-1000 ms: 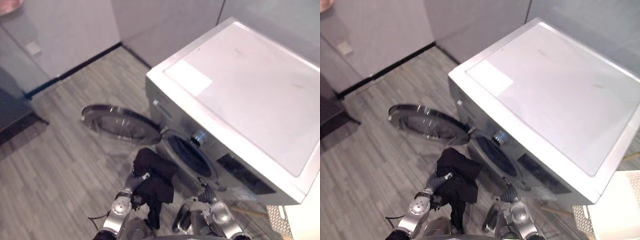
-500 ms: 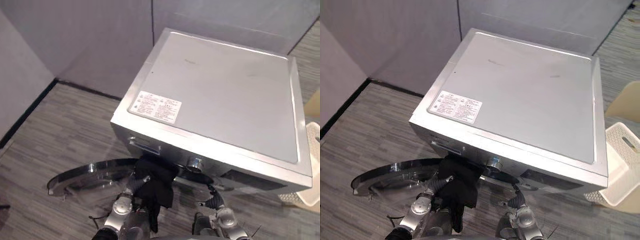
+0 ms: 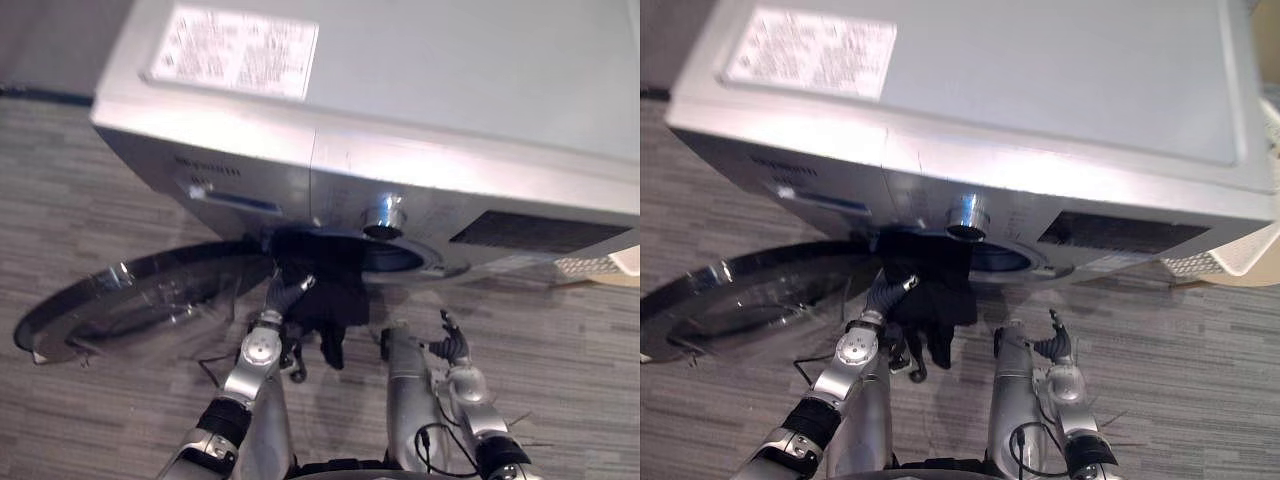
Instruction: Pick up the laundry basket with both hands and put the clothes into the washing machine.
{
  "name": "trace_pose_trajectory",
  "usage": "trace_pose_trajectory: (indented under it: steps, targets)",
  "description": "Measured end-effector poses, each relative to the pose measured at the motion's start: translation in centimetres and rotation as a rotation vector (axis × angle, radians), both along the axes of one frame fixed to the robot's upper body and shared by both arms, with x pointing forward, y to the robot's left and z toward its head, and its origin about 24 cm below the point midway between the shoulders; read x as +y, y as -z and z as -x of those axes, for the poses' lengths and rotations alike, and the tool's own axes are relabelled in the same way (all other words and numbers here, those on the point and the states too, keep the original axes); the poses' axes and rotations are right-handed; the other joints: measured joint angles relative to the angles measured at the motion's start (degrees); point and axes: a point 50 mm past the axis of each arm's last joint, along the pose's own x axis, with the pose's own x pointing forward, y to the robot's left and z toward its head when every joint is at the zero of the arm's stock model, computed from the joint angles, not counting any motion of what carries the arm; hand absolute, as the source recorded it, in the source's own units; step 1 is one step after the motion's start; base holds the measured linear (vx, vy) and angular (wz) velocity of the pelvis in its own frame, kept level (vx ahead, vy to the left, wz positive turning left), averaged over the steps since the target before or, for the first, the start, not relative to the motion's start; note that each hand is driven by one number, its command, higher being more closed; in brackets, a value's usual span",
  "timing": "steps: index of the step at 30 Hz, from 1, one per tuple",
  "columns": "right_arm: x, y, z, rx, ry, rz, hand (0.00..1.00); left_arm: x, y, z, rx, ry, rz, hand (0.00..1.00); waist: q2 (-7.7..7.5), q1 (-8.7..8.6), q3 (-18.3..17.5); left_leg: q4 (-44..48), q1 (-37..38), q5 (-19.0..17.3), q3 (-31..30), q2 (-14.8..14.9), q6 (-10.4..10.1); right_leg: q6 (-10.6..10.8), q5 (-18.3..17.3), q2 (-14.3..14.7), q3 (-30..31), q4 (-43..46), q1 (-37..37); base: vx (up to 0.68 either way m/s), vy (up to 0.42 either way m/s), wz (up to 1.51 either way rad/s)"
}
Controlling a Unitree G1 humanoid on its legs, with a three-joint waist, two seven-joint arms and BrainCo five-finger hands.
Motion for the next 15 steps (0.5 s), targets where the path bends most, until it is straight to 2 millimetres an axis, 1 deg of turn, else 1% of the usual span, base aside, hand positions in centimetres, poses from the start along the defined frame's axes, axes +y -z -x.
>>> trace_pose_trajectory:
  steps: [1, 2, 4, 5, 6, 7, 8, 9, 11, 12, 13, 14, 15]
  targets:
    - [0.3, -0.6, -0.5, -0.028, 0.002, -0.009, 0.0, -0.2, -0.6, -0.2, -0.022, -0.008, 0.013, 1.0, 0.04, 0.06, 0.4, 1.3, -1.48, -0.13, -0.17, 0.46, 0.0, -0.01, -0.23, 0.12, 0.01, 1.48, -1.53, -0.17, -0.095, -0.06]
    - [0.9, -1.9, -1.6, -0.096, 0.012, -0.04, 0.0, -0.7, -2.1, -0.8, -0.081, -0.02, 0.048, 1.0, 0.01, 0.41, 0.49, 4.78, -6.19, -0.53, -0.54, 1.88, -0.1, 0.04, -1.08, 0.95, 0.43, 5.33, -6.58, -0.18, -0.103, -0.13]
    - [1.3, -3.3, -2.6, -0.157, 0.013, -0.056, 0.0, -1.3, -3.9, -1.5, -0.141, -0.015, 0.071, 1.0, 0.08, 0.65, 1.1, 7.99, -10.17, -0.8, -0.86, 2.98, -0.3, -0.25, -1.42, 1.27, 0.73, 8.96, -10.96, -0.16, -0.105, -0.17]
    - [1.5, -5.0, -3.4, -0.234, 0.023, -0.07, 0.0, -2.0, -6.0, -2.1, -0.216, -0.013, 0.099, 1.0, 0.1, 0.96, 1.32, 11.3, -14.77, -1.25, -1.49, 4.22, -0.35, -0.3, -1.85, 2.19, 1.44, 12.5, -15.88, -0.15, -0.098, -0.22]
    - [1.6, -6.1, -3.8, -0.28, 0.025, -0.073, 0.0, -2.5, -7.3, -2.5, -0.26, -0.005, 0.113, 1.0, 0.1, 0.82, 1.34, 13.21, -17.68, -1.43, -2.04, 4.49, -0.2, 0.16, -2.28, 2.77, 1.72, 14.6, -18.84, -0.15, -0.098, -0.22]
    - [1.5, -6.5, -4.0, -0.301, 0.03, -0.078, 0.0, -2.8, -8.0, -2.7, -0.282, -0.002, 0.121, 1.0, 0.1, 0.73, 1.34, 14.11, -18.98, -1.46, -2.25, 4.75, -0.16, 0.12, -2.39, 2.92, 1.84, 15.62, -20.2, -0.11, -0.089, -0.15]
    - [1.4, -7.6, -4.4, -0.35, 0.048, -0.083, 0.0, -3.6, -9.7, -3.2, -0.334, 0.006, 0.141, 1.0, 0.11, 0.43, 1.36, 16.87, -22.09, -1.89, -2.68, 5.6, -0.29, -0.09, -2.79, 3.44, 2.29, 18.5, -23.5, -0.09, -0.087, -0.13]
    - [1.4, -7.9, -4.5, -0.363, 0.049, -0.087, 0.0, -3.8, -10.4, -3.3, -0.355, 0.008, 0.148, 1.0, 0.1, 0.35, 1.36, 17.77, -23.05, -2.12, -2.88, 5.89, -0.41, -0.09, -2.92, 3.8, 2.54, 19.48, -24.59, -0.08, -0.098, -0.18]
    - [1.5, -8.8, -4.6, -0.412, 0.048, -0.094, 0.0, -4.6, -13.3, -3.7, -0.451, 0.016, 0.173, 1.0, 0.07, -0.35, 1.38, 21.02, -26.17, -2.93, -3.42, 6.54, -0.54, -0.27, -3.42, 4.84, 3.42, 22.91, -28.18, -0.04, -0.075, -0.18]
    - [1.5, -9.0, -4.5, -0.424, 0.047, -0.098, 0.0, -4.8, -14.3, -3.8, -0.481, 0.021, 0.177, 1.0, 0.06, -0.36, 1.38, 21.83, -27.02, -3.17, -3.5, 7.08, -0.48, 0.0, -3.63, 5.23, 3.55, 23.67, -29.18, -0.02, -0.074, -0.24]
    - [1.7, -9.7, -4.6, -0.457, 0.044, -0.109, 0.0, -5.2, -16.3, -4.1, -0.54, 0.023, 0.182, 1.0, 0.06, -0.49, 1.38, 23.32, -28.76, -3.49, -3.82, 7.94, -0.42, 0.14, -3.74, 6.0, 3.76, 25.07, -31.04, -0.01, -0.068, -0.22]
    - [1.8, -10.4, -4.6, -0.492, 0.041, -0.115, 0.0, -5.5, -18.2, -4.4, -0.599, 0.024, 0.184, 1.0, 0.05, -1.01, 1.38, 24.28, -30.3, -3.54, -4.03, 8.16, -0.35, 0.09, -3.76, 6.2, 3.88, 26.07, -32.74, -0.01, -0.064, -0.16]
    - [1.9, -10.7, -4.6, -0.507, 0.038, -0.117, 0.0, -5.7, -19.3, -4.4, -0.633, 0.024, 0.175, 1.0, 0.04, -1.39, 1.38, 24.65, -31.07, -3.54, -4.17, 8.21, -0.35, 0.04, -3.79, 6.3, 3.91, 26.55, -33.5, -0.01, -0.056, -0.07]
